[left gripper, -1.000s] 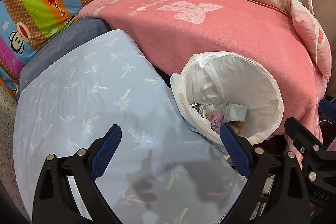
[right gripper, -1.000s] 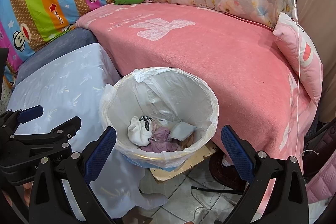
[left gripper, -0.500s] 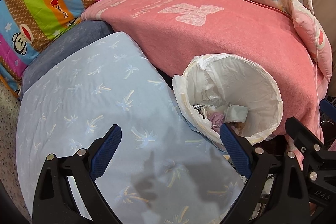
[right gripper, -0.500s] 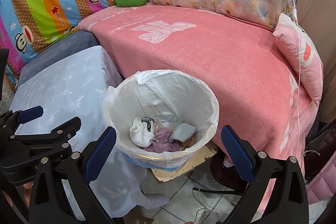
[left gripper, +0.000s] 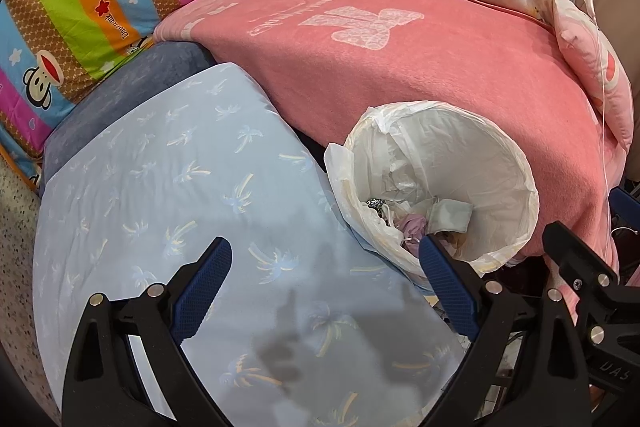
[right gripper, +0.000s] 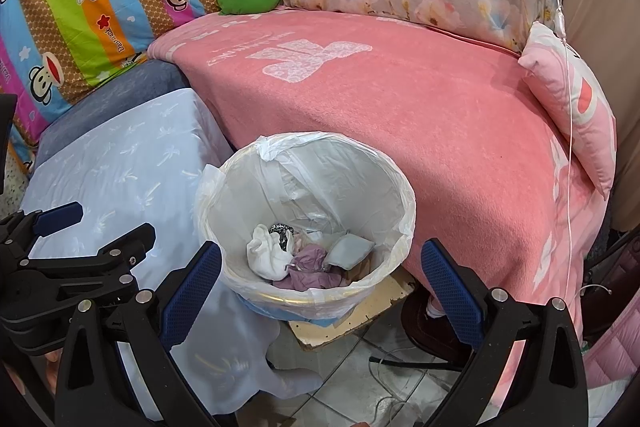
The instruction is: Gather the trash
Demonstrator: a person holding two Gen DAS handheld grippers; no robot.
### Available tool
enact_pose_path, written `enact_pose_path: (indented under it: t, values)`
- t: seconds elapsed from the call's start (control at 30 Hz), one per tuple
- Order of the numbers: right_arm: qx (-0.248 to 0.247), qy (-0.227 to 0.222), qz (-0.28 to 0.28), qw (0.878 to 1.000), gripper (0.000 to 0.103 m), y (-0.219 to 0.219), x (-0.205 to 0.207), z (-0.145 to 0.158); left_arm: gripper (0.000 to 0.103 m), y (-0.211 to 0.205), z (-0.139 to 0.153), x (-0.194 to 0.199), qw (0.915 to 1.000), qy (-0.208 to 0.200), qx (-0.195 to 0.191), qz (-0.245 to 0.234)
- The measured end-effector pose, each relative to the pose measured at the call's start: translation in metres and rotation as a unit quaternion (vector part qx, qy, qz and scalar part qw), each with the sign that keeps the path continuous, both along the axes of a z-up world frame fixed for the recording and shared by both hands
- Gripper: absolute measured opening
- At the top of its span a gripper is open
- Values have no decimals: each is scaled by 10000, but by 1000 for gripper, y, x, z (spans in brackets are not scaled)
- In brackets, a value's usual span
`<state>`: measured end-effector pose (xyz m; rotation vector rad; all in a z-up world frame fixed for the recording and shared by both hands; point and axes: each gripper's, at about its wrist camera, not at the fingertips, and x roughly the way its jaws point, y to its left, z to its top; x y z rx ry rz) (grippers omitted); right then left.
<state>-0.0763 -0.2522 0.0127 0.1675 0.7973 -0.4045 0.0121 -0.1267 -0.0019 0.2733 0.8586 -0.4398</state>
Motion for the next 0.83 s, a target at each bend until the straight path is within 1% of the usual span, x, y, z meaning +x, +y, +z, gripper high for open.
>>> enact_pose_path:
  t: [0.47,0.7,0.83]
  values:
    - [4,-5,4,10000,97,-1,0,0,90,-2,0,0,10000,-24,3,28]
    - [1,-15,25,10000,97,1,1,0,90,-1,1,-4,9998,-192,33,69]
    - [26,-34,13,10000,97,2,2,0,90,1,1,-2,9999,-160,0,49]
